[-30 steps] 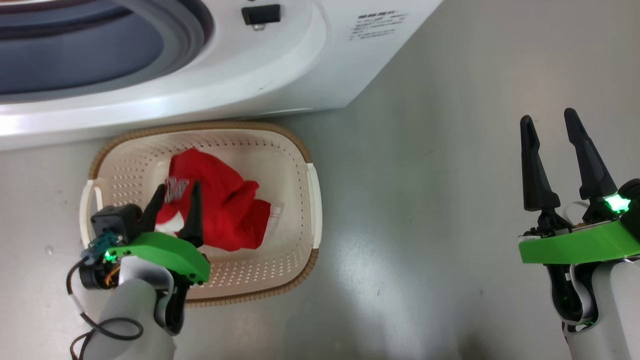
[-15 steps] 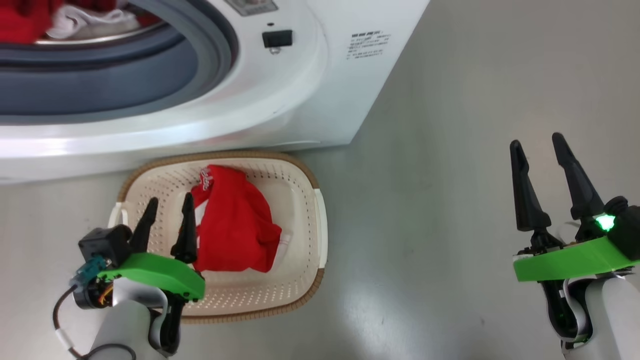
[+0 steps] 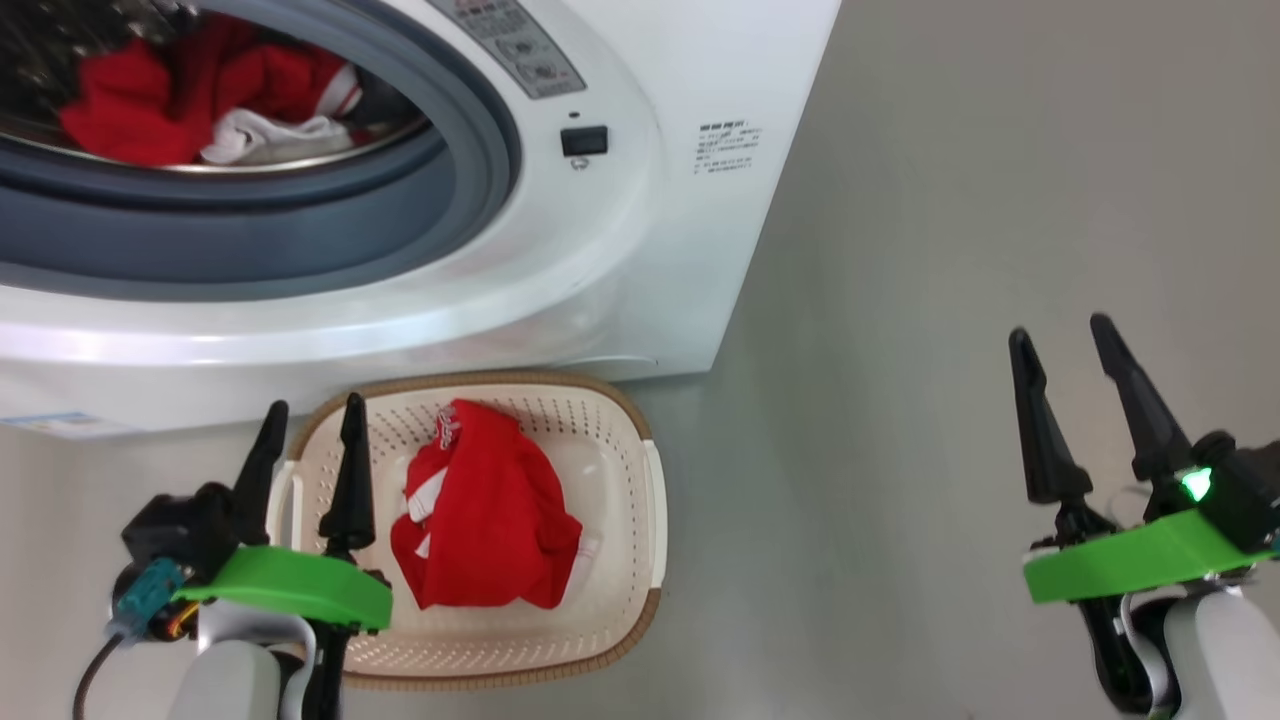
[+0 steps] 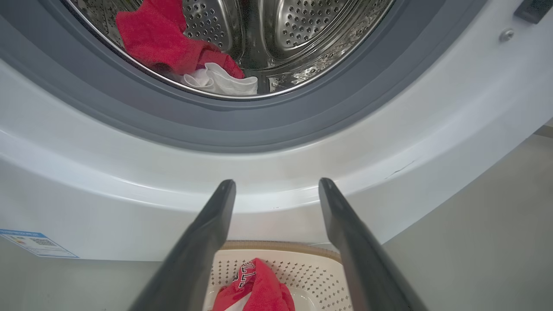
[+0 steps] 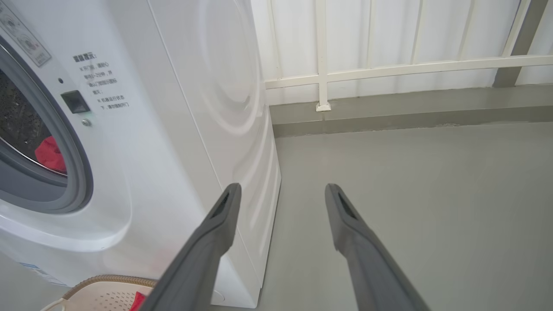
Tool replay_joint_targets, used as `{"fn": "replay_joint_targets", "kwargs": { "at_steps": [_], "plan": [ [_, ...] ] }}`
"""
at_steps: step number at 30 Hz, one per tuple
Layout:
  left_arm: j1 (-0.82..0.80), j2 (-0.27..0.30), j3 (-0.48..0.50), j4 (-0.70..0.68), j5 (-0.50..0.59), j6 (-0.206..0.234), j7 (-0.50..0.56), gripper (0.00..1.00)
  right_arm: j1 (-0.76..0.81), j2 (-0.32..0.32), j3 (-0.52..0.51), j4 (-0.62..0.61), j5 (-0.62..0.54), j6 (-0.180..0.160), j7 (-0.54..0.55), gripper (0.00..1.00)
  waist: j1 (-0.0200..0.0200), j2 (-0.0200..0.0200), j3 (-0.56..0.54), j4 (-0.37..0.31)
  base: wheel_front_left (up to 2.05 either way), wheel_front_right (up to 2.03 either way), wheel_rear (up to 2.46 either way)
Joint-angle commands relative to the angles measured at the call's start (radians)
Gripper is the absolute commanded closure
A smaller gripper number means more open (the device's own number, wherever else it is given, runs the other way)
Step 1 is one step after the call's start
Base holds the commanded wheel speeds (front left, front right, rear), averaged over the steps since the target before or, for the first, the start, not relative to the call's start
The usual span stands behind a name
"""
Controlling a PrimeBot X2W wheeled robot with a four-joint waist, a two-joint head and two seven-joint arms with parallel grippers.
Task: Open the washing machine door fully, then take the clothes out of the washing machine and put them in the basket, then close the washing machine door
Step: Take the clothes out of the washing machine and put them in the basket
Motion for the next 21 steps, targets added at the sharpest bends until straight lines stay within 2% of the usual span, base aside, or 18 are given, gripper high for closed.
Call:
{"fn": "replay_joint_targets", "kwargs": {
  "at_steps": [1, 21],
  "plan": [
    [0.032, 0.025, 0.038, -0.043, 0.016, -0.005, -0.005, 0.0, 0.028, -0.011, 0.023, -0.016, 0.003, 0.005, -0.006, 0.0, 0.0, 0.0, -0.041, 0.009, 0.0, 0.0, 0.0],
    [0.241, 0.025, 0.065, -0.334, 0.087, -0.005, -0.005, 0.0, 0.15, -0.019, 0.005, -0.019, 0.005, 0.005, -0.006, 0.0, 0.0, 0.0, -0.183, 0.039, 0.0, 0.0, 0.0]
  ]
}}
